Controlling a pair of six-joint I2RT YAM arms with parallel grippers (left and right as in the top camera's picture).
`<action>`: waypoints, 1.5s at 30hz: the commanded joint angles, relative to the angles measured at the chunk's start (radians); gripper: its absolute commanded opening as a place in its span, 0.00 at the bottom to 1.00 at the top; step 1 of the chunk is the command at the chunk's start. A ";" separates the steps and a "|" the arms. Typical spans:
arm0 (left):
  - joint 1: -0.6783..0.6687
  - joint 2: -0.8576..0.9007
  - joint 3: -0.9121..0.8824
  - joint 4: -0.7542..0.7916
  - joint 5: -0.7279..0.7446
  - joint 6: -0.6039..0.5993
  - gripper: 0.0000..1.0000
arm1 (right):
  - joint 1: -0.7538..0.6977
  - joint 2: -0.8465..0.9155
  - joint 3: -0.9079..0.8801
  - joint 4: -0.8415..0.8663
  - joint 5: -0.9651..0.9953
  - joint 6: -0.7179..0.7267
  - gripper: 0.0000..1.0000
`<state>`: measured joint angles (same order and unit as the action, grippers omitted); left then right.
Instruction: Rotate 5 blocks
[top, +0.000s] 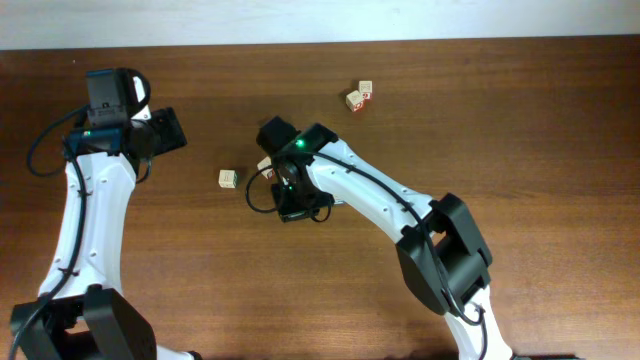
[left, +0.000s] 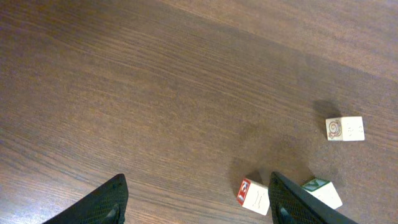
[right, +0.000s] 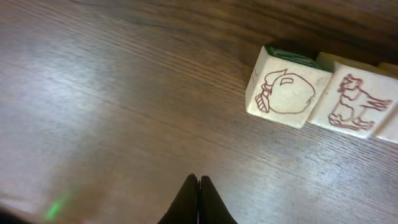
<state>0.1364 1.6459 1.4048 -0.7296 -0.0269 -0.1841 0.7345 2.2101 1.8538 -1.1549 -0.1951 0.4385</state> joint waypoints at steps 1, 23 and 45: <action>0.002 0.011 0.014 -0.013 -0.007 -0.002 0.72 | -0.004 0.045 -0.005 -0.002 0.024 0.012 0.04; 0.002 0.011 0.014 -0.012 -0.007 -0.002 0.74 | -0.055 0.088 -0.022 0.042 0.050 0.027 0.04; -0.005 0.011 0.014 -0.032 0.176 -0.002 0.63 | -0.178 -0.150 0.141 0.004 0.040 -0.023 0.05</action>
<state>0.1364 1.6459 1.4048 -0.7498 0.0185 -0.1837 0.6476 2.2147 1.9179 -1.1450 -0.1642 0.4541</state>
